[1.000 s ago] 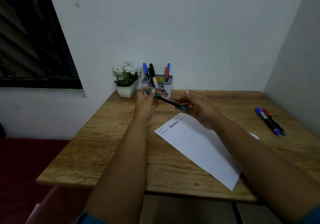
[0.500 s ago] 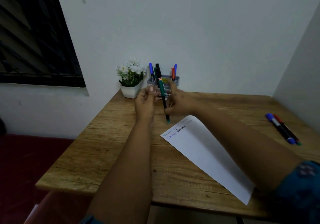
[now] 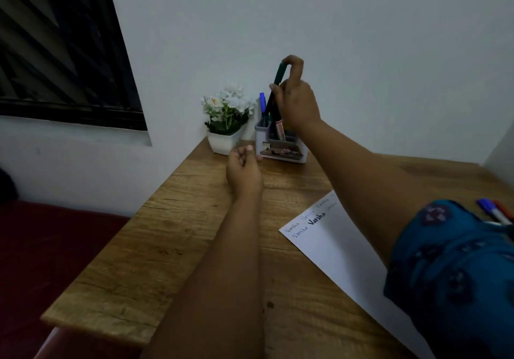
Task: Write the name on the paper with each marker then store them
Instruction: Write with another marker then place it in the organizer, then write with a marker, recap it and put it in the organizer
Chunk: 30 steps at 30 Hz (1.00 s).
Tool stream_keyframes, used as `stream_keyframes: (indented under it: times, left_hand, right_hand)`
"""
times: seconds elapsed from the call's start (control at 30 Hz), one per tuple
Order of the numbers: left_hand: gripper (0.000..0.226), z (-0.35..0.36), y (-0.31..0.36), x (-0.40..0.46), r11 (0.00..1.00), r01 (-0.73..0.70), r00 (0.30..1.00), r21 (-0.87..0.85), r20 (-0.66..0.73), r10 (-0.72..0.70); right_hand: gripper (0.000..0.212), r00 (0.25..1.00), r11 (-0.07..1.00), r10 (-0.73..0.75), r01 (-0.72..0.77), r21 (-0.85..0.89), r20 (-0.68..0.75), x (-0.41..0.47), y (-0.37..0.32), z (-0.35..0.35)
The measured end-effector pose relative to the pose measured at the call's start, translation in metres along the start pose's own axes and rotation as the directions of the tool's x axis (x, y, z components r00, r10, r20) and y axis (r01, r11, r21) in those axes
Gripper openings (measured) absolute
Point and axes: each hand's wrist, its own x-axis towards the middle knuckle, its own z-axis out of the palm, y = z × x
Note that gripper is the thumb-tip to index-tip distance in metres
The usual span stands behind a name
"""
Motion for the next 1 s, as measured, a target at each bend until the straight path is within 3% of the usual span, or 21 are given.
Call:
stream_keyframes:
  times: [0.17, 0.3, 0.47, 0.6, 0.7, 0.8, 0.87, 1.0]
  left_hand:
    - [0.012, 0.003, -0.003, -0.003, 0.999, -0.017, 0.999, 0.027, 0.04, 0.016]
    - [0.012, 0.005, -0.001, -0.006, 0.999, -0.018, 0.998, 0.05, 0.067, 0.015]
    - [0.011, 0.007, 0.004, -0.011, 0.995, -0.008, 0.993, 0.099, 0.117, -0.004]
    - [0.016, 0.018, 0.015, -0.029, 0.973, -0.112, 0.964, 0.204, 0.261, 0.056]
    - [0.026, 0.031, 0.019, -0.058, 0.907, -0.301, 0.874, 0.296, 0.466, 0.138]
    - [0.018, 0.04, 0.015, -0.089, 0.742, -0.565, 0.701, 0.361, 0.684, 0.201]
    - [0.009, 0.046, 0.012, -0.109, 0.656, -0.675, 0.586, 0.337, 0.785, 0.2]
    - [0.022, 0.058, 0.012, -0.133, 0.67, -0.688, 0.543, 0.278, 0.81, 0.221]
  right_hand:
    - [0.037, 0.994, 0.928, -0.089, 0.107, -0.356, 0.068, 0.001, 0.019, 0.032]
    - [0.026, 0.98, 0.83, -0.148, 0.194, -0.523, 0.129, 0.003, 0.026, 0.039]
    - [0.036, 0.988, 0.868, -0.137, 0.151, -0.473, 0.065, -0.001, 0.02, 0.007]
    - [0.026, 0.997, 0.927, -0.07, 0.074, -0.368, 0.024, -0.03, 0.019, -0.051]
    - [0.021, 0.985, 0.934, 0.074, -0.014, -0.358, 0.154, -0.078, 0.034, -0.108]
    - [0.017, 0.929, 0.884, 0.271, -0.136, -0.447, 0.253, -0.12, 0.057, -0.164]
    - [0.022, 0.906, 0.8, 0.372, -0.203, -0.565, 0.201, -0.149, 0.079, -0.204]
    - [0.025, 0.83, 0.571, 0.557, -0.364, -0.736, 0.022, -0.199, 0.119, -0.26]
